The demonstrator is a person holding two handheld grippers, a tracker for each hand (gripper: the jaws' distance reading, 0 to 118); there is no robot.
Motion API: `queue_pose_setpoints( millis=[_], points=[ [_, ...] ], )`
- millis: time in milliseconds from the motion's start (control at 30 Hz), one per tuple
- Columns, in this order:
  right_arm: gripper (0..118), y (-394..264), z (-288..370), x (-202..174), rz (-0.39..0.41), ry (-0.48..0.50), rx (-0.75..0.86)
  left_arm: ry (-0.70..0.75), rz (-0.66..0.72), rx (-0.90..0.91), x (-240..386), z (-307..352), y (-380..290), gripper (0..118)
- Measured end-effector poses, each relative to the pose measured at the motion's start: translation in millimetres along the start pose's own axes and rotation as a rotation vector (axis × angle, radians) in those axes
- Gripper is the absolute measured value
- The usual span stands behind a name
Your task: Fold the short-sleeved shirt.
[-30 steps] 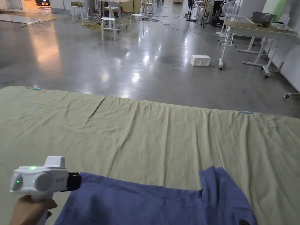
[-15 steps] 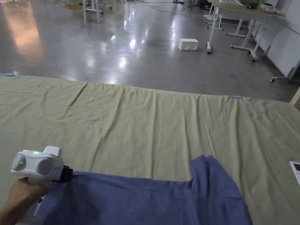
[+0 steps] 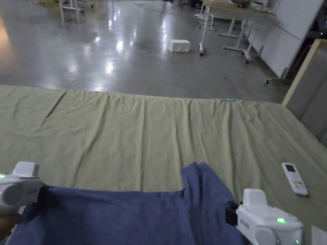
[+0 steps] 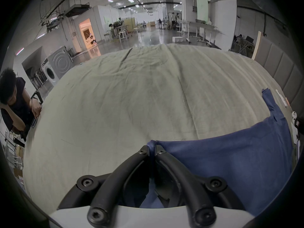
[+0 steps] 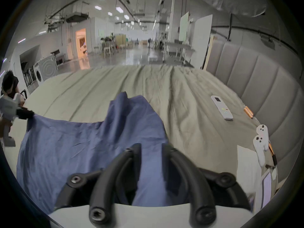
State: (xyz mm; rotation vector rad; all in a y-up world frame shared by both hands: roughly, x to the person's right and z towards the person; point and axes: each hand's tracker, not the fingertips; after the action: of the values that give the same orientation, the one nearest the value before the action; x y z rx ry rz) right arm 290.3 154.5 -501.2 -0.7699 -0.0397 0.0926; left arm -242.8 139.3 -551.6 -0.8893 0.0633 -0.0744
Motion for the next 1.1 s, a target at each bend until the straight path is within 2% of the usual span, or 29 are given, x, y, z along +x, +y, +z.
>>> queue_pose_setpoints(
  millis=[67, 133, 233, 333, 400, 433, 500, 633, 733, 833, 867, 1100],
  points=[
    [48, 17, -30, 7, 0.026, 0.023, -0.092, 0.003, 0.007, 0.020, -5, 9, -3, 5],
    [59, 25, -49, 7, 0.049, -0.006, -0.108, -0.002, 0.017, 0.031, -4, 17, -6, 5],
    [60, 29, -79, 7, 0.059, 0.039, -0.204, 0.005, 0.025, 0.037, -7, 22, -11, 5],
    [60, 21, -99, 8, 0.034, 0.021, -0.304, 0.007, 0.040, 0.038, -8, 28, -15, 5],
    [54, 23, -95, 7, 0.024, 0.019, -0.271, 0.005, 0.037, 0.041, -7, 30, -16, 5],
    [46, 25, -94, 5, 0.014, 0.018, -0.280, 0.007, 0.032, 0.041, -9, 31, -16, 5],
    [4, 28, -91, 2, 0.052, -0.002, -0.255, 0.011, 0.024, 0.046, -9, 31, -16, 5],
    [4, 27, -92, -1, 0.101, -0.005, -0.246, 0.015, 0.027, 0.051, -10, 37, -13, 5],
    [3, 24, -76, 1, 0.071, -0.012, -0.181, 0.013, 0.032, 0.067, -5, 41, -11, 5],
    [3, 30, -47, -1, 0.110, -0.018, -0.082, 0.010, 0.018, 0.096, 8, 45, -5, 5],
    [3, 32, -36, -1, 0.118, -0.018, -0.044, 0.013, 0.018, 0.111, -6, 67, -8, 5],
    [3, 52, 52, 6, 0.091, -0.023, 0.148, 0.025, 0.049, 0.196, 0, 142, -10, 5]
  ],
)
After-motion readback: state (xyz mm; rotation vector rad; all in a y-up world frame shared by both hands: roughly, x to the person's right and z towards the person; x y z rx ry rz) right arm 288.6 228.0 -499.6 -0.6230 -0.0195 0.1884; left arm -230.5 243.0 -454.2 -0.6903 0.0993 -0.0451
